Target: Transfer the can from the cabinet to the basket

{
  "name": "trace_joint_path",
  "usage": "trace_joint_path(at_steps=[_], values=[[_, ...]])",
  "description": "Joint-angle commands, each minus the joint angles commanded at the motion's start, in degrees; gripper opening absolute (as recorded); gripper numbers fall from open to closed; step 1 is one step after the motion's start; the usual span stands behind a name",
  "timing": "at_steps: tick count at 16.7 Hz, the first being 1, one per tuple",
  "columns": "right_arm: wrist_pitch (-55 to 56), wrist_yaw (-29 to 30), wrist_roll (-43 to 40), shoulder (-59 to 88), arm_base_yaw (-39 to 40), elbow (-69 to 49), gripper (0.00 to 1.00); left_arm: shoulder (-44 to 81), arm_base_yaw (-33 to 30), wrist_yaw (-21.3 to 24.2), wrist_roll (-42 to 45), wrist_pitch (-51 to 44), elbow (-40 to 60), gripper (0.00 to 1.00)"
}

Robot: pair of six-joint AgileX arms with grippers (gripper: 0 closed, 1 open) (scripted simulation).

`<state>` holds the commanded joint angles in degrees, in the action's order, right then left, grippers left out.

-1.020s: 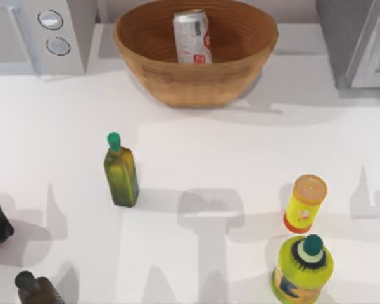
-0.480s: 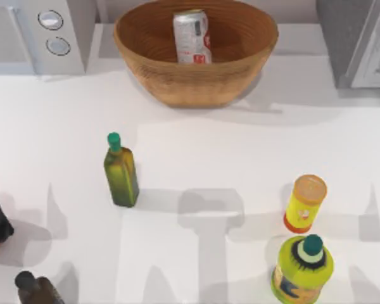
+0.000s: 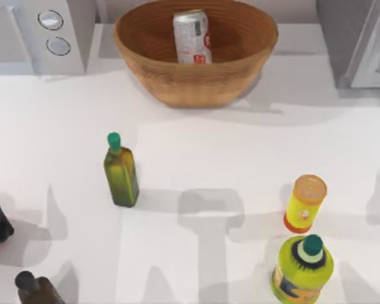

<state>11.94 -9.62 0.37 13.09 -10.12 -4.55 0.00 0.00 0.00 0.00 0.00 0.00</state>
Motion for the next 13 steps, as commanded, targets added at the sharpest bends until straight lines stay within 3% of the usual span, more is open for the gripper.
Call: trace_joint_path(at_steps=[13], values=[[48.20, -40.85, 1.01, 64.56, -41.16, -13.36, 1.00, 0.00, 0.00, 0.00, 0.00, 0.00, 0.00, 1.00]])
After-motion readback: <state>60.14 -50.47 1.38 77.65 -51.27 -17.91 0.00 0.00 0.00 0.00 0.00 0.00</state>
